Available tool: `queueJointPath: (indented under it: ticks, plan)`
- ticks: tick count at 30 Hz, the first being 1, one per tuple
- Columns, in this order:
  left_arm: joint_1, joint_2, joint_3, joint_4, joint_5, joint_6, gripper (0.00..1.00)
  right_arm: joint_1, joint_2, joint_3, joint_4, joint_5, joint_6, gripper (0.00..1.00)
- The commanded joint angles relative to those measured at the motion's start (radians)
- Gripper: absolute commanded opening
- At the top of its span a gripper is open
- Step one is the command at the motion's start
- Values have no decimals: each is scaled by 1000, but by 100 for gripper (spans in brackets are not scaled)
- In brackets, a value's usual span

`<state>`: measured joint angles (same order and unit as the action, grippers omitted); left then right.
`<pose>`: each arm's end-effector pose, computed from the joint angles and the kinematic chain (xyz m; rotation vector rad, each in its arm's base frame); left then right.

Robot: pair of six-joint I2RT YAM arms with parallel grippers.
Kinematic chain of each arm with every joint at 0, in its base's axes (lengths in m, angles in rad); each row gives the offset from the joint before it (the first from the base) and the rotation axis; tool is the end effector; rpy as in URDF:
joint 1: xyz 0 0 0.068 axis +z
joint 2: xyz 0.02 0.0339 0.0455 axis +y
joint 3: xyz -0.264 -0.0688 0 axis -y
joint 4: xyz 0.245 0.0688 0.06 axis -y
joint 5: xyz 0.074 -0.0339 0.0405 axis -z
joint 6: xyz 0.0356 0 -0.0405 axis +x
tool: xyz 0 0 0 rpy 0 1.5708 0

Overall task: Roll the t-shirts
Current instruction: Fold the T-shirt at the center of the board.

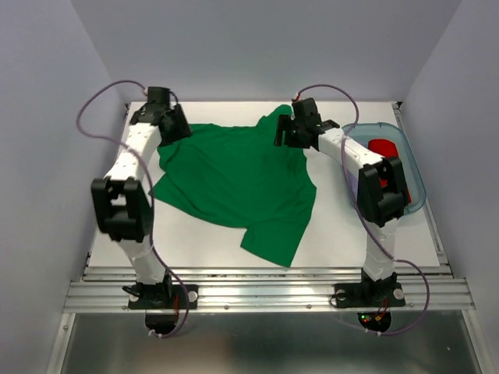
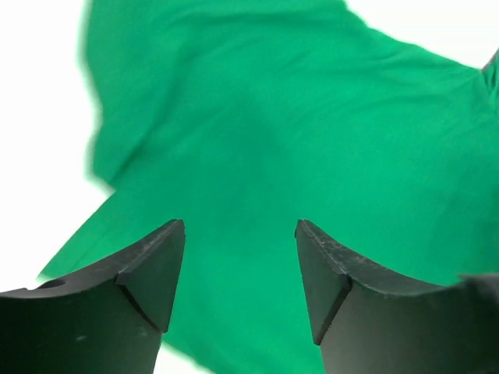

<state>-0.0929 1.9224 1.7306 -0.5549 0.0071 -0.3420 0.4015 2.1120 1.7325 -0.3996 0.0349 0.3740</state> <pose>0.4414 -0.0414 0.2991 -0.2857 2.3109 -0.2276 0.4458 0.1879 0.2277 -0.0153 2.3748 0.3369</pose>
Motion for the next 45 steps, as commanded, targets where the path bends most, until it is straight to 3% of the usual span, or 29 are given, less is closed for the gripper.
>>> queueJointPath:
  ticks: [1, 5, 9, 18, 25, 29, 31, 33, 34, 36, 45]
  plan:
    - [128, -276, -256, 7, -52, -14, 68, 25, -193, -115, 64, -79, 17, 77]
    - [195, -437, -572, 56, -73, -70, 68, 46, -269, -214, 67, -98, 45, 78]
    - [246, -468, -733, 124, -12, -97, 67, 56, -342, -293, 71, -107, 66, 80]
    - [275, -352, -806, 246, -42, -137, 76, 56, -504, -450, 77, -105, 83, 82]
    - [275, -270, -777, 291, -44, -167, 74, 56, -581, -550, 74, -113, 101, 82]
    - [275, -201, -726, 268, -44, -169, 67, 56, -630, -597, 47, -122, 117, 82]
    - [275, -184, -720, 274, -45, -175, 58, 56, -671, -620, 27, -128, 134, 82]
    - [277, -163, -711, 276, -48, -175, 42, 68, -719, -654, 1, -133, 150, 82]
    - [275, -155, -706, 273, -44, -173, 23, 68, -736, -666, -22, -125, 160, 82]
    - [275, -152, -694, 262, -32, -167, 0, 94, -788, -704, -59, -101, 192, 82]
    - [274, -364, -739, 230, -24, -152, 0, 175, -1053, -968, -217, -76, 507, 81]
